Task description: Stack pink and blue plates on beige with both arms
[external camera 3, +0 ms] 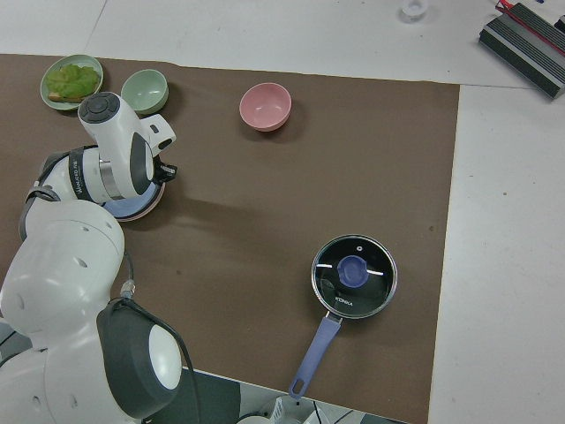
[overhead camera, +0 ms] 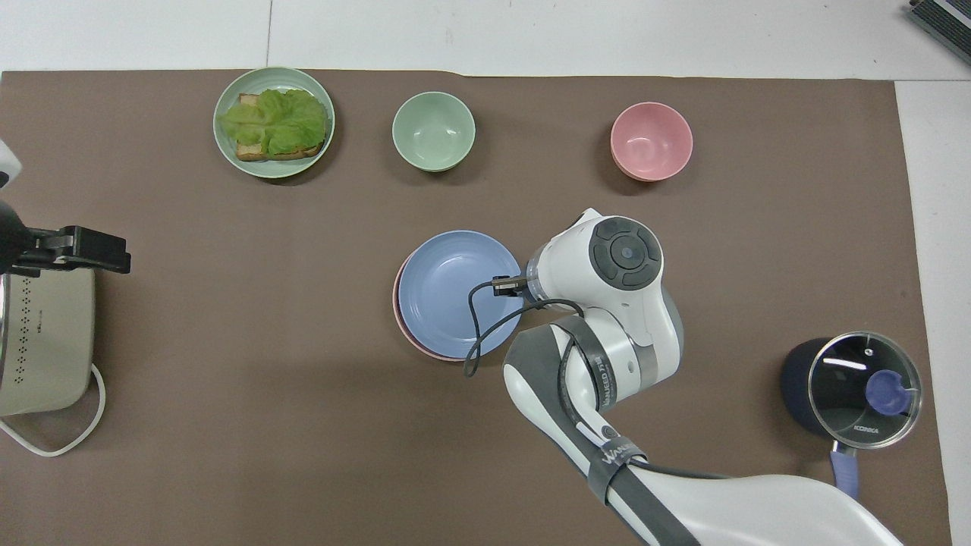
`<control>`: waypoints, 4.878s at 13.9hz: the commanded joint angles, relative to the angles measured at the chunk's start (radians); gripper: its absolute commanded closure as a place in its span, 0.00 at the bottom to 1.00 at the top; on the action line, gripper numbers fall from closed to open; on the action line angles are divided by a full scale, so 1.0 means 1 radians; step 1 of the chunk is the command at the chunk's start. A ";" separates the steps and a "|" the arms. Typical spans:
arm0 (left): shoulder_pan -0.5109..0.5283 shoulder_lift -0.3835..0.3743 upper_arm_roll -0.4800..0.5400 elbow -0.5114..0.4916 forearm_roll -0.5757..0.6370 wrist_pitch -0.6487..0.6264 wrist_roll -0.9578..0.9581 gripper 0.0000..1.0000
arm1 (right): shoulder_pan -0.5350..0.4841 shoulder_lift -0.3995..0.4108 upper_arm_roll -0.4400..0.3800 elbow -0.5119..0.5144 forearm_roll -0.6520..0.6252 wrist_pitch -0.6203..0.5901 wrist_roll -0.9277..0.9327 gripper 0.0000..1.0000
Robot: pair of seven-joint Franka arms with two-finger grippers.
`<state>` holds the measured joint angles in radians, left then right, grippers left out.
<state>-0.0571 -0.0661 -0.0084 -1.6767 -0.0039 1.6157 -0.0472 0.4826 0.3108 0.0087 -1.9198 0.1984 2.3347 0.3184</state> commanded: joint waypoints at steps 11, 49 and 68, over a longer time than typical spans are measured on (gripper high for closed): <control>0.010 0.000 -0.005 0.009 0.018 -0.014 0.004 0.00 | -0.002 -0.008 0.000 0.019 0.033 0.005 -0.004 0.00; 0.010 0.000 -0.005 0.009 0.018 -0.014 0.004 0.00 | -0.476 -0.401 -0.072 0.321 -0.241 -0.807 -0.303 0.00; 0.010 0.000 -0.005 0.009 0.018 -0.014 0.004 0.00 | -0.478 -0.420 -0.065 0.282 -0.232 -0.802 -0.360 0.00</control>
<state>-0.0571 -0.0661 -0.0084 -1.6767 -0.0039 1.6157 -0.0472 0.0076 -0.0873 -0.0581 -1.6100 -0.0259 1.5200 -0.0091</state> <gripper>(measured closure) 0.000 0.000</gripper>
